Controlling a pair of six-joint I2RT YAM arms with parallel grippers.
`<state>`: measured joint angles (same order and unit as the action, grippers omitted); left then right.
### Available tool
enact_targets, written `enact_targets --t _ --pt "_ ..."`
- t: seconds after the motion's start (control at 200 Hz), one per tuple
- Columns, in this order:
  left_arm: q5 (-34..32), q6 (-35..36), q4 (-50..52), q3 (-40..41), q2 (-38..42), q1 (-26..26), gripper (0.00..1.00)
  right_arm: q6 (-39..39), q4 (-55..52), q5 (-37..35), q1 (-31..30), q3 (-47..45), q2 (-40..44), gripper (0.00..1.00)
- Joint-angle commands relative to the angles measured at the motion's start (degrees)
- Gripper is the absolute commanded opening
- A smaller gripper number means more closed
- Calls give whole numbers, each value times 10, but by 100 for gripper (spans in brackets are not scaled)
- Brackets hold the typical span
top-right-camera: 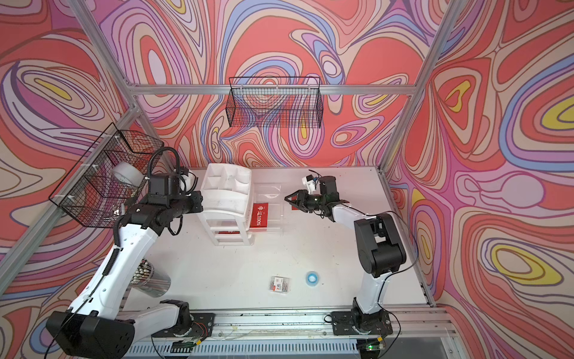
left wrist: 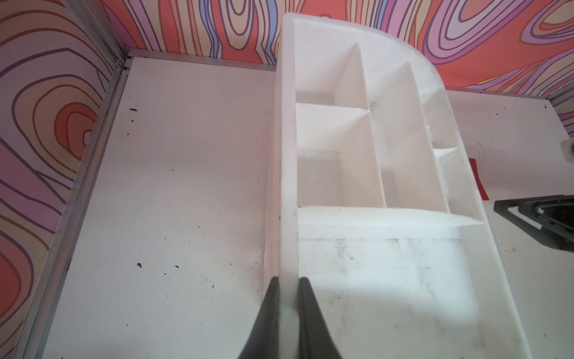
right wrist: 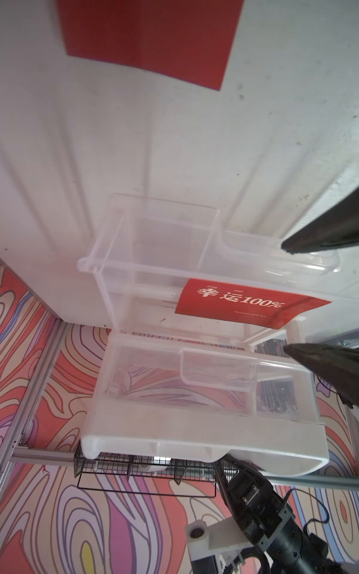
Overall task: Take the postcards out of the drawer
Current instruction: Open the drawer in the storage box, then pick up the postcard from the drawer.
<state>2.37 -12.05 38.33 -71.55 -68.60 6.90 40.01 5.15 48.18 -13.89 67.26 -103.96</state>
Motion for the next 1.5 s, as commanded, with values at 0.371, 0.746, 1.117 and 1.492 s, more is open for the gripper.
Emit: enact_targets --t 0.371,0.746,1.117,1.492 --pt "-17 -12 18 20 14 -7 0 -131 -329 -286 -126 206 -3 55" --pt "-20 -9 19 20 13 -7 0 -93 -348 -373 -202 250 -69 55" --pt "-20 -9 19 21 14 -7 0 -78 -373 -397 -226 301 -127 56" --pt "-16 -10 17 25 14 -7 0 -74 -394 -397 -232 334 -169 59"
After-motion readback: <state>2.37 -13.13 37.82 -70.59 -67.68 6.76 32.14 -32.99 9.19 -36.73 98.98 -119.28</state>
